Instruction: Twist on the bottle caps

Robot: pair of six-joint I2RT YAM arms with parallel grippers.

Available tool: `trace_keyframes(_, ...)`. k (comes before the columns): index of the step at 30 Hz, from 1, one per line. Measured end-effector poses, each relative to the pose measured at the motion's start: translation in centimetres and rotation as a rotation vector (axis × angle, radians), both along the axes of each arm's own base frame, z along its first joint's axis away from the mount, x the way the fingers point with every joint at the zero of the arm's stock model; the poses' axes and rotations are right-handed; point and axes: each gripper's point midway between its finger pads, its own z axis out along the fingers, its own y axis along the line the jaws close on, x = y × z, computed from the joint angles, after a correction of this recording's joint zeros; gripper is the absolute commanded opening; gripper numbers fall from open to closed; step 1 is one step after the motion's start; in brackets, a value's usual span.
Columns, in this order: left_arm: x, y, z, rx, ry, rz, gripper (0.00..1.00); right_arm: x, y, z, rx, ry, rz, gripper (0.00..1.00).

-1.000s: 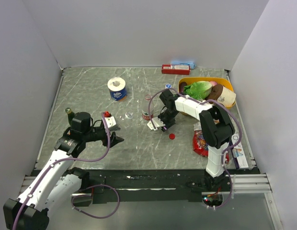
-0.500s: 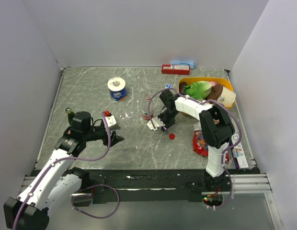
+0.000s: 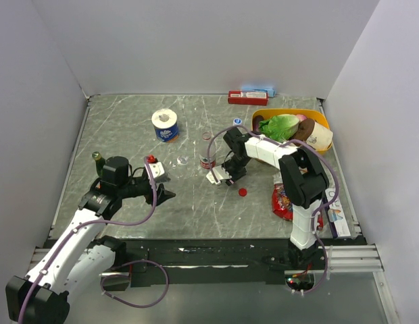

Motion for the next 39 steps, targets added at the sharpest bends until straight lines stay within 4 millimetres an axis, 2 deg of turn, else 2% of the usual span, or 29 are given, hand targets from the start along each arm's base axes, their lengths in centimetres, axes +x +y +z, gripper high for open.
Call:
trace_keyframes(9, 0.0, 0.0, -0.4, 0.001, 0.004, -0.001, 0.01, -0.3, 0.0, 0.1, 0.006, 0.015, -0.025, 0.34)
trace_keyframes(12, -0.1, 0.0, -0.9, 0.003, 0.010, -0.003, 0.01, -1.3, -0.4, 0.5, 0.008, 0.026, -0.044, 0.31)
trace_keyframes(14, -0.2, -0.1, -1.2, 0.002, 0.013, -0.010, 0.01, -2.3, -0.9, 1.4, 0.013, 0.029, -0.058, 0.30)
trace_keyframes(18, -0.3, -0.3, -2.0, 0.016, 0.018, -0.046, 0.01, -3.9, -1.4, 5.2, 0.063, 0.000, -0.085, 0.28)
trace_keyframes(24, -0.8, -1.3, -4.3, 0.074, -0.008, -0.159, 0.01, -7.2, -1.5, 13.5, 0.210, -0.083, -0.087, 0.28)
trace_keyframes(29, -2.2, -3.1, -6.1, 0.138, -0.070, -0.329, 0.01, -10.1, 0.0, 21.0, 0.370, -0.193, -0.014, 0.31)
trace_keyframes(33, -3.5, -4.7, -6.4, 0.150, -0.122, -0.429, 0.01, -12.8, 2.0, 26.2, 0.492, -0.256, 0.071, 0.32)
trace_keyframes(36, -4.1, -5.7, -6.1, 0.139, -0.151, -0.470, 0.01, -15.3, 3.3, 28.3, 0.549, -0.258, 0.136, 0.32)
trace_keyframes(39, -4.2, -6.3, -5.6, 0.124, -0.167, -0.481, 0.01, -17.4, 4.1, 28.6, 0.562, -0.228, 0.186, 0.32)
